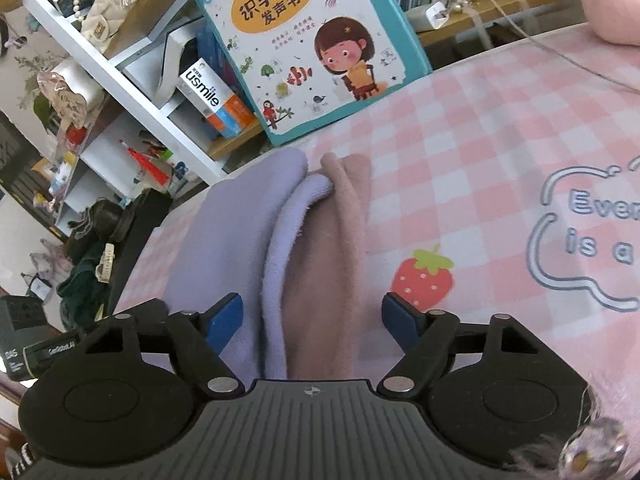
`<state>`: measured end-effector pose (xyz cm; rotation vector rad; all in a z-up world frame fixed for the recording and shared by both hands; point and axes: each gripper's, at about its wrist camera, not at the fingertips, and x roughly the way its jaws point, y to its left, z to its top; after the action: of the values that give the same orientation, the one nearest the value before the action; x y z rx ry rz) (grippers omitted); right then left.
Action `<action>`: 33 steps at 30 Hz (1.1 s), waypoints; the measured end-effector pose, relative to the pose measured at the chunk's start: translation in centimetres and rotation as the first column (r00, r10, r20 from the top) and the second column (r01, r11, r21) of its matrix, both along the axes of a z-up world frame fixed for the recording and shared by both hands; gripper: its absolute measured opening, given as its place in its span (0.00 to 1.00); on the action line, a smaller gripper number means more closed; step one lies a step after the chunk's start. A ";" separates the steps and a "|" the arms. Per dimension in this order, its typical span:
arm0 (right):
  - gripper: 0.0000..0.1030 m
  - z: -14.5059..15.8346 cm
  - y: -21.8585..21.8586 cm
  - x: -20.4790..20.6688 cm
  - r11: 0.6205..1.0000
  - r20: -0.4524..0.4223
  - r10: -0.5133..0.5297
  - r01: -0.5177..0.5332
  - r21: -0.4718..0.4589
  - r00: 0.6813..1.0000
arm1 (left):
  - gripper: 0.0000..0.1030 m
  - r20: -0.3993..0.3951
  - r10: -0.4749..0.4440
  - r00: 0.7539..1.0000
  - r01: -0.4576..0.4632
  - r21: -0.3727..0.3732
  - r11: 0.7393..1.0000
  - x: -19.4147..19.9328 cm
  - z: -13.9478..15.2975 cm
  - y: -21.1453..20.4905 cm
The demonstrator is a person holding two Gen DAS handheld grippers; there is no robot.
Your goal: Fold clothes
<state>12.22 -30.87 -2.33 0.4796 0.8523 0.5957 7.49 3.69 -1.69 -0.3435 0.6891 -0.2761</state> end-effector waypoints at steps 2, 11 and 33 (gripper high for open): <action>0.62 -0.2 0.6 0.3 1.000 0.002 0.017 -0.017 0.006 1.000 | 0.91 -0.006 -0.002 1.000 0.002 -0.020 1.000 0.4 -0.4 0.0; 0.37 0.3 3.1 -1.4 0.993 0.191 0.077 -0.057 -0.108 0.979 | 0.67 0.071 -0.012 0.997 0.007 0.068 0.998 -0.4 -0.1 -2.3; 0.49 -1.0 2.0 -0.4 1.000 0.096 0.014 -0.015 0.007 0.995 | 0.72 -0.050 -0.019 0.999 0.019 0.001 1.000 1.1 -0.1 -1.2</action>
<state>11.80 -28.88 -3.38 0.4483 0.7633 0.6307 8.60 2.45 -1.82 -0.3432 0.7421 -0.2861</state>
